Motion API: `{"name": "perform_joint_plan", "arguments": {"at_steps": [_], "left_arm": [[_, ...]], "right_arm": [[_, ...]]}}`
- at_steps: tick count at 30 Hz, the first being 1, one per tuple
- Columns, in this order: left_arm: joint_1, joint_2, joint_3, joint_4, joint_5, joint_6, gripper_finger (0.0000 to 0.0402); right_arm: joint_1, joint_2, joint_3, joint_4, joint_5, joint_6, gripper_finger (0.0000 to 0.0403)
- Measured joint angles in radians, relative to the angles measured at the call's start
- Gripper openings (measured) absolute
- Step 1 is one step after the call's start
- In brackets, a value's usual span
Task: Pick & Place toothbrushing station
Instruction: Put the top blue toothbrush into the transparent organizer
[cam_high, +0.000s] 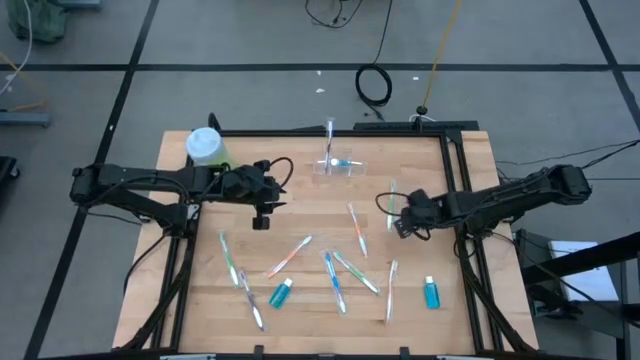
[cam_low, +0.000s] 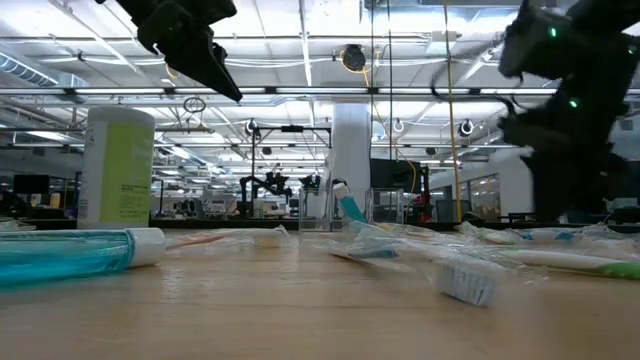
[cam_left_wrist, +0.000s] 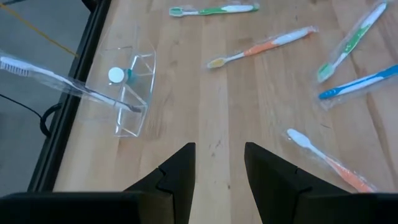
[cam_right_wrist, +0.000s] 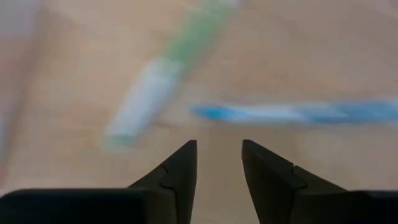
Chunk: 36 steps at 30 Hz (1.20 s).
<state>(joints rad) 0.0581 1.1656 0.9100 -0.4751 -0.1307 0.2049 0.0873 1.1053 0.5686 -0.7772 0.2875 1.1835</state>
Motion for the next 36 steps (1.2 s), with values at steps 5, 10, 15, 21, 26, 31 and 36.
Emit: {"name": "perform_joint_plan", "arguments": {"at_steps": [5,10,15,21,26,31,36], "left_arm": [[-0.008,0.000,0.000,0.001,0.001,-0.005,0.0145],[-0.016,0.000,0.000,0.004,0.003,0.007,0.0145],[-0.016,0.000,0.000,0.007,0.002,0.006,0.0145],[-0.016,0.000,0.000,0.008,0.002,0.007,0.0145],[-0.016,0.000,0.000,0.008,0.002,0.006,0.0145],[-0.016,0.000,0.000,0.008,0.002,0.007,0.0145],[-0.016,0.000,0.000,0.008,0.002,0.010,0.0145]], "right_arm": [[-0.039,-0.009,-0.029,-0.149,-0.024,0.177,0.0110],[-0.093,-0.029,-0.030,-0.068,-0.024,0.167,0.0114],[-0.186,-0.062,-0.031,-0.100,-0.025,0.220,0.0114],[-0.318,-0.088,-0.031,-0.109,-0.094,0.344,0.0114],[-0.424,-0.089,-0.041,-0.107,-0.112,0.349,0.0114],[-0.521,-0.089,-0.086,-0.086,-0.109,0.345,0.0110],[-0.585,-0.093,-0.168,0.009,-0.120,0.234,0.0106]]}}
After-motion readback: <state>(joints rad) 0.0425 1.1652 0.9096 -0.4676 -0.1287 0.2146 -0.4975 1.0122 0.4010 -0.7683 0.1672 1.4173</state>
